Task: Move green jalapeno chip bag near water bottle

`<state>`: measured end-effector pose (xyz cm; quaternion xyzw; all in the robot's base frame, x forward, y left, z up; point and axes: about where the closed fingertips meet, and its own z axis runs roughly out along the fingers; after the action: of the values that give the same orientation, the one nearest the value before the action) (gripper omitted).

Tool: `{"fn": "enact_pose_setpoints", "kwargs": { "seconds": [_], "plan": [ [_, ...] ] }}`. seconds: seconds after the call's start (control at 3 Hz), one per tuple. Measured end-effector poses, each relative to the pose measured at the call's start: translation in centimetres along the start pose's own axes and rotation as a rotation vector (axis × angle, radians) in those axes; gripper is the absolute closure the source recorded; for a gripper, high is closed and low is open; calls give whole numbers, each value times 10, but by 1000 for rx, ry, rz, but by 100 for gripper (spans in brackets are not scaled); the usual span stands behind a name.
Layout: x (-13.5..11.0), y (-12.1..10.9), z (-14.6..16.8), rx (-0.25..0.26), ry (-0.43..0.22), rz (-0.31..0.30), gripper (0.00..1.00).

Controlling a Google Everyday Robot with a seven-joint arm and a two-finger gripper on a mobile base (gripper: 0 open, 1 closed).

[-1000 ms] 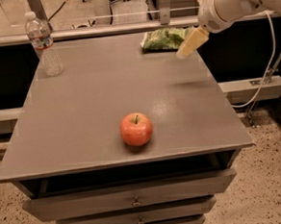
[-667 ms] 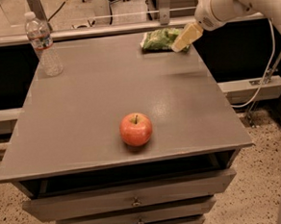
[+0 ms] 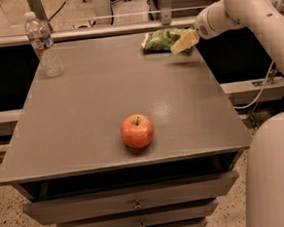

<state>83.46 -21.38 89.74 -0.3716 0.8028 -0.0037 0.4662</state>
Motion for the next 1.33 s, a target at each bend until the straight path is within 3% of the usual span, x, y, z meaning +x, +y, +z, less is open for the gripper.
{"fn": "enact_pose_setpoints", "kwargs": {
  "seconds": [0.33,0.67,1.33],
  "plan": [
    [18,6,27,-44,14,83,16],
    [24,17,44,-103,7,124,41],
    [24,22,46,-131,-4,133,85]
  ]
}}
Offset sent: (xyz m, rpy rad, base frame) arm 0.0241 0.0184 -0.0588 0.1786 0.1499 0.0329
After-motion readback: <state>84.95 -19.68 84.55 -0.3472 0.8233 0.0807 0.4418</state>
